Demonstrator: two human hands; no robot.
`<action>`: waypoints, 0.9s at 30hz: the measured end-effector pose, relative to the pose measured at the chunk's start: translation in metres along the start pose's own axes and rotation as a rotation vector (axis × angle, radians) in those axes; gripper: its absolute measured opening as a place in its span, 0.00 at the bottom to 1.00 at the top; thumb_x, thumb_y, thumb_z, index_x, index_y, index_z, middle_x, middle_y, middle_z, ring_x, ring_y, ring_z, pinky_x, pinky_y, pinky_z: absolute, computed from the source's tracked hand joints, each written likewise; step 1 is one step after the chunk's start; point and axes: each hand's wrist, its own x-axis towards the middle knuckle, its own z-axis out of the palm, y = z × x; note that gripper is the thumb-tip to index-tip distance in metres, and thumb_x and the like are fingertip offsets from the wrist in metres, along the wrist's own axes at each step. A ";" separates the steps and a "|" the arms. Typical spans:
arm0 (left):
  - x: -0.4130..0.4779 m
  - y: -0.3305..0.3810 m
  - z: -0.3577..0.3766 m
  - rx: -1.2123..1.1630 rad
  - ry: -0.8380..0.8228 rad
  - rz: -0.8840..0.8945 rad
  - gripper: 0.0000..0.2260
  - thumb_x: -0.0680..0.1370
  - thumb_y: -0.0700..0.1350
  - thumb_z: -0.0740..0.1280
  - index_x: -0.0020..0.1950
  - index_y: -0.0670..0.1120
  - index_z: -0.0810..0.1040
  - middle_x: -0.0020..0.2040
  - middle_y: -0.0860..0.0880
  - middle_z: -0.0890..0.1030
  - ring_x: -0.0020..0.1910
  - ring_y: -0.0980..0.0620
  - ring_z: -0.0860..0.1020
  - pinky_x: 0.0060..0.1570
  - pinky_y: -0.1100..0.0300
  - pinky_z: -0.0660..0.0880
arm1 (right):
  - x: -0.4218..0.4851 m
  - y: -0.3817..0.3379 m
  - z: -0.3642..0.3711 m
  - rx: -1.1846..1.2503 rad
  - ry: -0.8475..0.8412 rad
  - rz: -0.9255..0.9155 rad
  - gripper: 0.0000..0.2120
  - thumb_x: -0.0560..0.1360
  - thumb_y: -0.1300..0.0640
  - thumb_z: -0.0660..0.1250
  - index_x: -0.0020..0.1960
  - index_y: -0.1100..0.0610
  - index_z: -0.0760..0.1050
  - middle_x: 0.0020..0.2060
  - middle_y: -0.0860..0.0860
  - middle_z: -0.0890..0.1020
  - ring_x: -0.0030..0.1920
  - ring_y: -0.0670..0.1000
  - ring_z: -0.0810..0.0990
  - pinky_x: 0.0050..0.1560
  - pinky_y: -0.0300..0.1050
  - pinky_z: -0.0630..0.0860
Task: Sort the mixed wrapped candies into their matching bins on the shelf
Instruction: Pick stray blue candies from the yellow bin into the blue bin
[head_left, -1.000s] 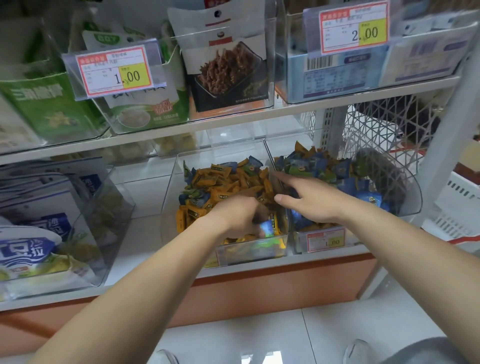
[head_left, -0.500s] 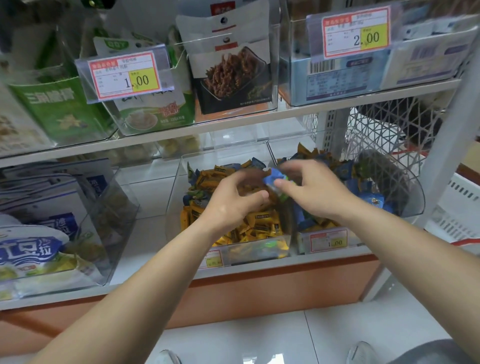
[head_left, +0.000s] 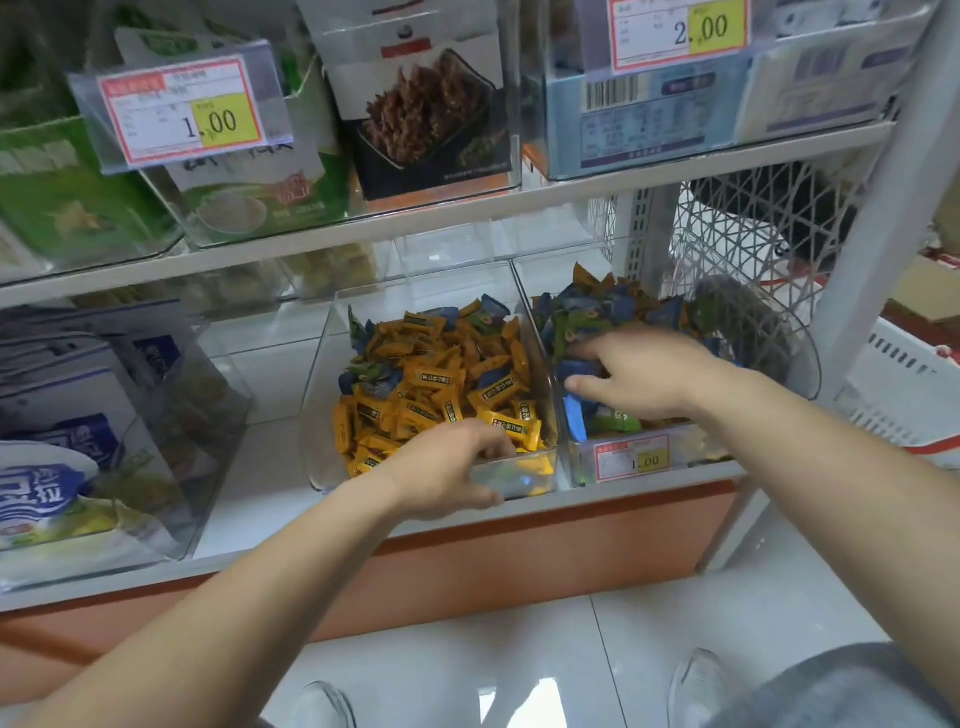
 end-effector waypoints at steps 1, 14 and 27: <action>-0.002 -0.002 -0.002 -0.066 0.037 -0.002 0.10 0.73 0.50 0.74 0.52 0.55 0.77 0.50 0.57 0.78 0.48 0.58 0.76 0.45 0.61 0.71 | -0.001 -0.002 -0.002 -0.012 0.052 0.004 0.23 0.79 0.38 0.59 0.70 0.46 0.73 0.59 0.51 0.81 0.57 0.56 0.79 0.44 0.46 0.73; -0.009 0.000 -0.004 -0.087 0.174 -0.041 0.04 0.74 0.48 0.75 0.42 0.53 0.81 0.43 0.56 0.78 0.42 0.57 0.75 0.40 0.65 0.69 | -0.006 -0.029 -0.005 0.338 0.245 -0.101 0.15 0.79 0.46 0.64 0.65 0.46 0.78 0.61 0.47 0.80 0.62 0.50 0.76 0.56 0.47 0.74; -0.025 -0.002 -0.038 -0.781 0.557 -0.141 0.05 0.75 0.43 0.74 0.44 0.44 0.79 0.37 0.47 0.85 0.38 0.50 0.84 0.45 0.52 0.79 | -0.006 -0.059 -0.013 0.535 0.260 -0.178 0.19 0.81 0.48 0.62 0.70 0.48 0.74 0.62 0.43 0.81 0.62 0.43 0.76 0.58 0.37 0.71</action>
